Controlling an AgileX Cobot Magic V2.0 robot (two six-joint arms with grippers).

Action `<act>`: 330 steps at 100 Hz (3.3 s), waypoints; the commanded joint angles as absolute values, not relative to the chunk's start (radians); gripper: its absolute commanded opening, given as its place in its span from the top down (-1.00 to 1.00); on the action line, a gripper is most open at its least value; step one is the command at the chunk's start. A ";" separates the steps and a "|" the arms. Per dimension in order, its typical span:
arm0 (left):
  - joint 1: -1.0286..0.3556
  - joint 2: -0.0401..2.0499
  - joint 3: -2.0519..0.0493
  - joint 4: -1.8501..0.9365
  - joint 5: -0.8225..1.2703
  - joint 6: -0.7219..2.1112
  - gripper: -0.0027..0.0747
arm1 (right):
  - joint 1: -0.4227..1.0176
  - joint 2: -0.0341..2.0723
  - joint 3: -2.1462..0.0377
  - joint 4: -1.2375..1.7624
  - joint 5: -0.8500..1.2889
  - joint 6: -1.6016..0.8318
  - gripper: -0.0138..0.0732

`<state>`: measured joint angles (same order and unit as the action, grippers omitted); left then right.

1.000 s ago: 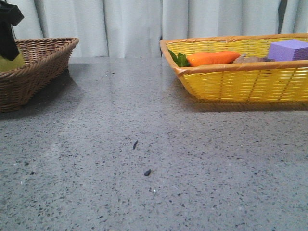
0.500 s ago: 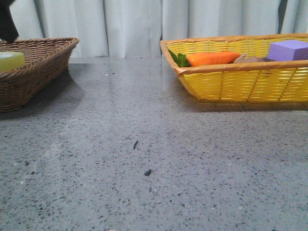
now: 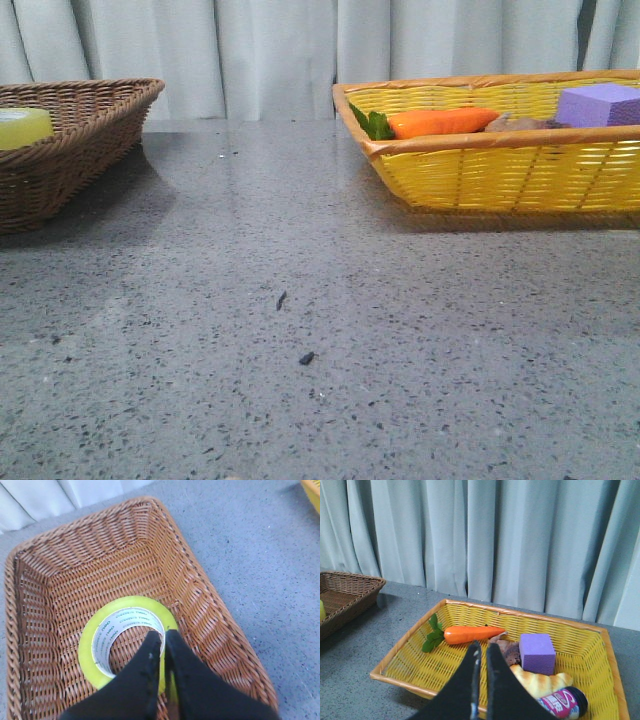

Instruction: Transfer tape with both arms

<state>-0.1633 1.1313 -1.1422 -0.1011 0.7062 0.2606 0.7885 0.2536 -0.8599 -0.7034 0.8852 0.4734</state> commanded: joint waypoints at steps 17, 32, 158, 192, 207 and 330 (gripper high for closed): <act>-0.165 0.875 -0.901 -0.113 0.510 0.262 0.98 | 0.785 0.163 -0.773 -0.751 0.831 0.490 0.85; -0.165 0.688 -0.673 -0.126 0.364 0.262 0.98 | 0.785 0.144 -0.721 -0.751 0.829 0.492 0.85; -0.165 0.180 -0.300 -0.222 0.255 0.262 0.98 | 0.785 0.094 -0.572 -0.876 0.800 0.516 0.85; -0.073 0.062 -0.077 -0.110 -0.151 0.121 0.98 | 0.785 0.094 -0.572 -0.876 0.800 0.516 0.85; -0.042 -0.003 0.016 -0.011 -0.170 -0.067 0.99 | 0.785 0.094 -0.572 -0.876 0.800 0.516 0.85; -0.038 -0.036 0.013 0.000 0.277 -0.086 0.98 | 0.785 0.094 -0.572 -0.876 0.800 0.516 0.85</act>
<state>-0.0391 -0.0066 0.0024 0.0000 0.3297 -0.0775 0.7885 0.0809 -0.5518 -0.8260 0.8520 0.5155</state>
